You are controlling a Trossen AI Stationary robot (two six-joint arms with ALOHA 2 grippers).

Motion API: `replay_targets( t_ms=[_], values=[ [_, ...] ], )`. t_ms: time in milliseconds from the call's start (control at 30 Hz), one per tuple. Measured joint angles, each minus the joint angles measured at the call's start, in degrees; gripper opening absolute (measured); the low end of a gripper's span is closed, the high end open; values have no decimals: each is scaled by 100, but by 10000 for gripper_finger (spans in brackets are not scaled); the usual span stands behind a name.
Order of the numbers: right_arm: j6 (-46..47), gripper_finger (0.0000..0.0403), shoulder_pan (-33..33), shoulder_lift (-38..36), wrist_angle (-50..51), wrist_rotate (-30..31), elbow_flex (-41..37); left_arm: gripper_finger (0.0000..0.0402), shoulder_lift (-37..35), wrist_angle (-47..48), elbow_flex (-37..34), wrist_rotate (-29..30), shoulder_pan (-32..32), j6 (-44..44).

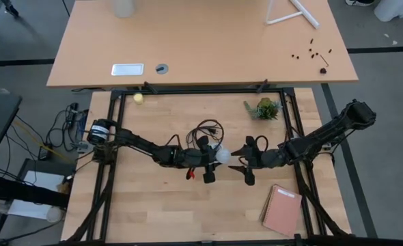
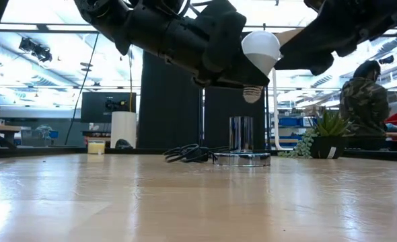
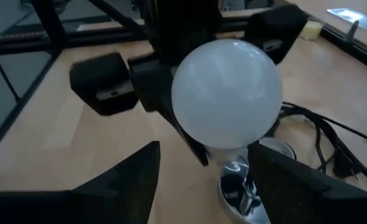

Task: Screw lightbulb
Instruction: Insert the white lightbulb into the lamp

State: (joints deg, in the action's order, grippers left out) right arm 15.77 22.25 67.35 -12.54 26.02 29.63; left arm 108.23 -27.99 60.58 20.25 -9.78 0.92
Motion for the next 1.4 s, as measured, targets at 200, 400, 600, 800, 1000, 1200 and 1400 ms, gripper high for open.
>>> replay_targets(
  t_ms=[200,400,600,800,1000,1200,1400],
  values=[
    [-80,252,-230,0,-96,-190,0,167,-31,51,0,2,0,1],
    [-139,252,-407,2,-164,-338,4,168,-275,392,4,62,70,-13],
    [-218,252,-640,2,-198,-403,4,168,-414,494,-29,-188,268,-54],
    [-208,252,-796,2,-230,-608,4,168,-410,-189,-482,-493,443,-38],
    [-178,252,-897,2,-222,-669,4,168,-403,-315,-562,-612,528,-73],
    [-99,252,-936,2,-233,-669,4,168,-403,-349,-566,-901,668,-56],
    [-118,252,-952,2,-241,-669,4,168,-403,-282,-566,-897,732,-8]
  ],
)
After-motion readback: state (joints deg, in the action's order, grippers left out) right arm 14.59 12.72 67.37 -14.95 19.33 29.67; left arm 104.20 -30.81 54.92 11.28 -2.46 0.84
